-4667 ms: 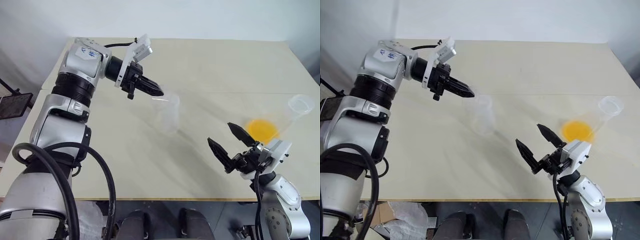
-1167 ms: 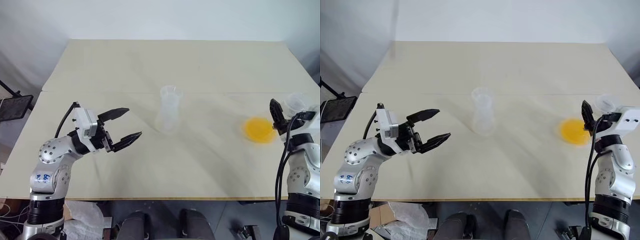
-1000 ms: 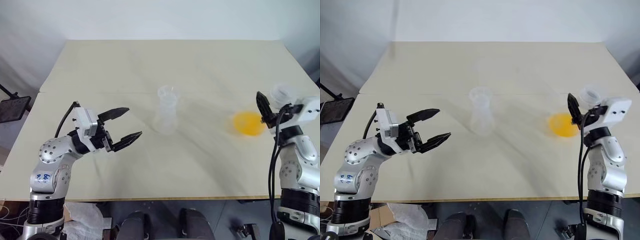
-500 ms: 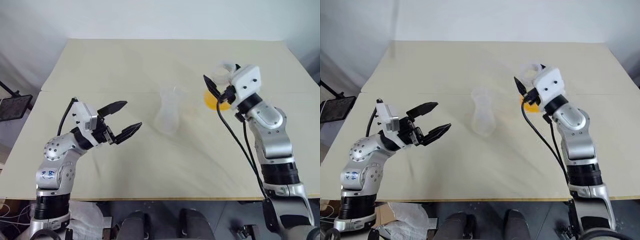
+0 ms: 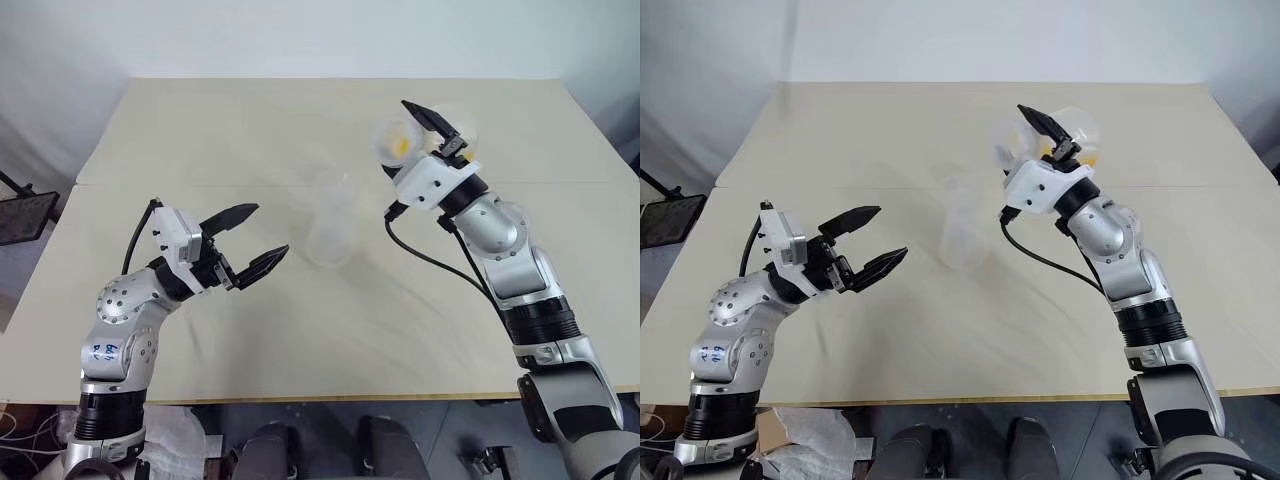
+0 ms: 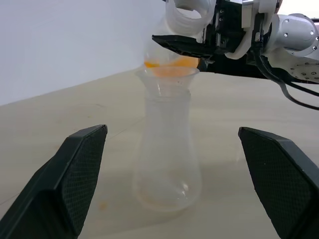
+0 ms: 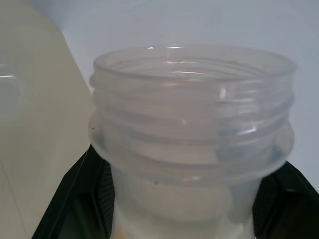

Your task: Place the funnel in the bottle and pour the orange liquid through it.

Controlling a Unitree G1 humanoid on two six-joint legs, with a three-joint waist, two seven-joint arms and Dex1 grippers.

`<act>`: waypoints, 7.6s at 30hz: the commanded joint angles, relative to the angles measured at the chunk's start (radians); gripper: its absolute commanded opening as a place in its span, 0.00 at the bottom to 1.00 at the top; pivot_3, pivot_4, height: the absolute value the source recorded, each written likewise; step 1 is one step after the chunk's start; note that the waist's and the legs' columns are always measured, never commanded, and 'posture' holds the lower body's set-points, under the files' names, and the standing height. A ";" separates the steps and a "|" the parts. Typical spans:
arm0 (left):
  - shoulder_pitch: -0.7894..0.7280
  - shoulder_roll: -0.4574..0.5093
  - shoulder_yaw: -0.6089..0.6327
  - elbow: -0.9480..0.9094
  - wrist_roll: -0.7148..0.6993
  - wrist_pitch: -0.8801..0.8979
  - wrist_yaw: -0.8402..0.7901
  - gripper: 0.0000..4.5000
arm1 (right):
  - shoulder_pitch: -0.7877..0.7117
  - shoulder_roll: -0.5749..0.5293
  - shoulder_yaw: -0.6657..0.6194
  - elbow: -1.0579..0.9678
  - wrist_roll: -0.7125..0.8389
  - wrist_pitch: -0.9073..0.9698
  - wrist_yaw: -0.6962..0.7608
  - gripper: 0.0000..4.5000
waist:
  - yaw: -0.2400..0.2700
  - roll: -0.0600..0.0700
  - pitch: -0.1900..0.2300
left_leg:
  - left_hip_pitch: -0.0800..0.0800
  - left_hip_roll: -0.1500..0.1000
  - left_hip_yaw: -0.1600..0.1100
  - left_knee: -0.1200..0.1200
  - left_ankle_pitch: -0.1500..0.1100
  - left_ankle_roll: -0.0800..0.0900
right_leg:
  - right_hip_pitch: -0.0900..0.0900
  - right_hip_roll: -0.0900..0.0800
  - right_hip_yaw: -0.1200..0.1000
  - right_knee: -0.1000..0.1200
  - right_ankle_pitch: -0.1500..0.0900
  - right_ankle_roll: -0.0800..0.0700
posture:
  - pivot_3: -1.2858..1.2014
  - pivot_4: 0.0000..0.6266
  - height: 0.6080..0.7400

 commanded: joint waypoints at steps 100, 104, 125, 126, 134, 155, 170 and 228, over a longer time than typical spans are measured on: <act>0.005 -0.119 -0.100 -0.020 0.034 -0.090 0.084 1.00 | -0.210 -0.095 0.174 0.144 -0.552 -0.111 -0.389 0.61 | -0.002 0.000 0.000 | -0.001 0.001 -0.001 0.000 0.000 0.000 | 0.000 0.000 -0.002 -0.002 0.000 0.000 | 0.52 0.24 1.00; 0.004 -0.120 -0.099 -0.019 0.035 -0.092 0.085 1.00 | -0.211 -0.097 0.174 0.144 -0.556 -0.112 -0.392 0.61 | -0.002 0.000 0.000 | -0.001 0.001 -0.001 -0.001 0.000 0.000 | 0.000 0.000 -0.002 -0.002 0.000 0.000 | 0.52 0.24 1.00; 0.018 -0.132 -0.101 -0.027 0.036 -0.095 0.095 1.00 | -0.215 -0.113 0.176 0.142 -0.574 -0.113 -0.405 0.61 | -0.002 0.000 0.000 | -0.001 0.001 -0.001 -0.001 0.000 0.000 | 0.000 0.000 -0.002 -0.002 0.000 0.000 | 0.52 0.24 1.00; 0.018 -0.132 -0.100 -0.027 0.036 -0.095 0.095 1.00 | -0.219 -0.116 0.179 0.146 -0.579 -0.114 -0.409 0.61 | -0.002 0.000 0.000 | -0.001 0.001 -0.001 -0.001 0.000 0.000 | 0.000 0.000 -0.002 -0.002 0.000 0.000 | 0.52 0.24 1.00; 0.016 -0.134 -0.101 -0.022 0.038 -0.100 0.094 1.00 | -0.236 -0.119 0.186 0.172 -0.591 -0.120 -0.437 0.61 | -0.002 0.000 0.000 | -0.001 0.001 -0.001 -0.001 0.000 0.000 | 0.000 0.000 -0.002 -0.002 0.000 0.000 | 0.52 0.24 1.00; 0.119 -0.077 -0.029 -0.098 0.012 -0.093 0.096 1.00 | -0.254 -0.116 0.218 0.191 -0.612 -0.112 -0.502 0.61 | -0.003 0.000 0.000 | -0.002 0.001 -0.001 -0.001 0.000 -0.001 | 0.000 0.000 -0.002 -0.002 0.000 0.000 | 0.52 0.24 1.00; 0.184 -0.051 0.010 -0.159 -0.015 -0.080 0.110 1.00 | -0.266 -0.115 0.227 0.206 -0.625 -0.119 -0.528 0.61 | -0.004 0.000 0.000 | -0.002 0.001 -0.001 -0.001 0.000 -0.001 | 0.000 0.000 -0.002 -0.003 0.000 0.000 | 0.52 0.24 1.00; 0.166 -0.056 -0.009 -0.154 -0.023 -0.069 0.115 1.00 | -0.213 -0.036 0.149 0.171 -0.297 -0.150 -0.369 0.61 | -0.004 0.000 0.000 | -0.002 0.002 -0.001 -0.001 0.000 -0.001 | 0.001 0.001 -0.002 -0.004 0.000 0.000 | 0.52 0.24 1.00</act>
